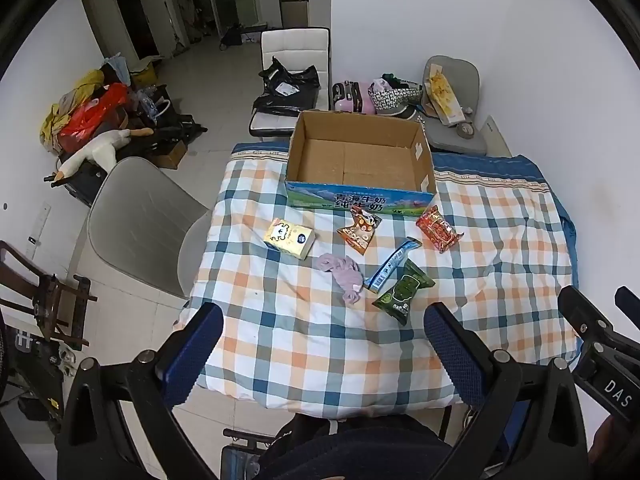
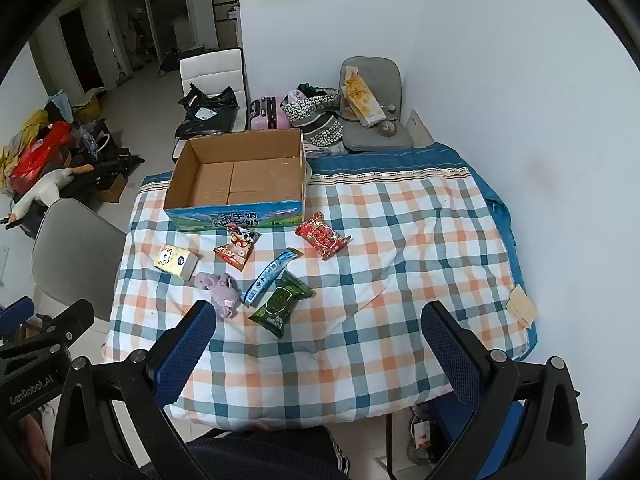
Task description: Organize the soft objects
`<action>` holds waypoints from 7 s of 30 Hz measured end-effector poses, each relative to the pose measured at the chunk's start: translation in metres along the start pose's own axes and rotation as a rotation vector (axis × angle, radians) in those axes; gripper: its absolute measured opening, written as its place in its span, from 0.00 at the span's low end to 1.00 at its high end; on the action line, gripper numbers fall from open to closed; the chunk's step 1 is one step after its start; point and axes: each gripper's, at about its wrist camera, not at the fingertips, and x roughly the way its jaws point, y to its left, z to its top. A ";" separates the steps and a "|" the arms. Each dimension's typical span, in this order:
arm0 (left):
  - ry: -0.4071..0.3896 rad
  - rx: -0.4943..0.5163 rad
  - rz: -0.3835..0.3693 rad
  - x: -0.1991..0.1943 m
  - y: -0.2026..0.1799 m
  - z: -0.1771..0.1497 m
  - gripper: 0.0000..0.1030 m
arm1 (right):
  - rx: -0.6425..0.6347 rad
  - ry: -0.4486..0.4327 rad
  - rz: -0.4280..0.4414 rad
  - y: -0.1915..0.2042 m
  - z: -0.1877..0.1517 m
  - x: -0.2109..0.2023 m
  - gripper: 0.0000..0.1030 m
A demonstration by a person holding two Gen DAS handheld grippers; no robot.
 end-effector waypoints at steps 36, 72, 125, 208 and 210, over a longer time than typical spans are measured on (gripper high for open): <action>-0.023 0.010 0.014 -0.001 0.000 -0.002 1.00 | -0.010 -0.009 -0.007 0.002 -0.003 -0.012 1.00; -0.038 0.011 0.015 -0.002 0.000 -0.004 1.00 | -0.010 -0.033 -0.007 0.002 -0.003 -0.014 1.00; 0.393 -0.094 0.022 0.316 0.002 0.037 0.97 | 0.226 0.575 0.166 -0.005 -0.038 0.382 0.97; 0.625 -0.081 -0.378 0.598 -0.072 0.305 0.45 | -0.167 0.633 0.235 0.110 0.271 0.655 0.37; 0.631 -0.087 -0.361 0.601 -0.071 0.305 0.45 | -0.193 0.638 0.218 0.114 0.272 0.660 0.37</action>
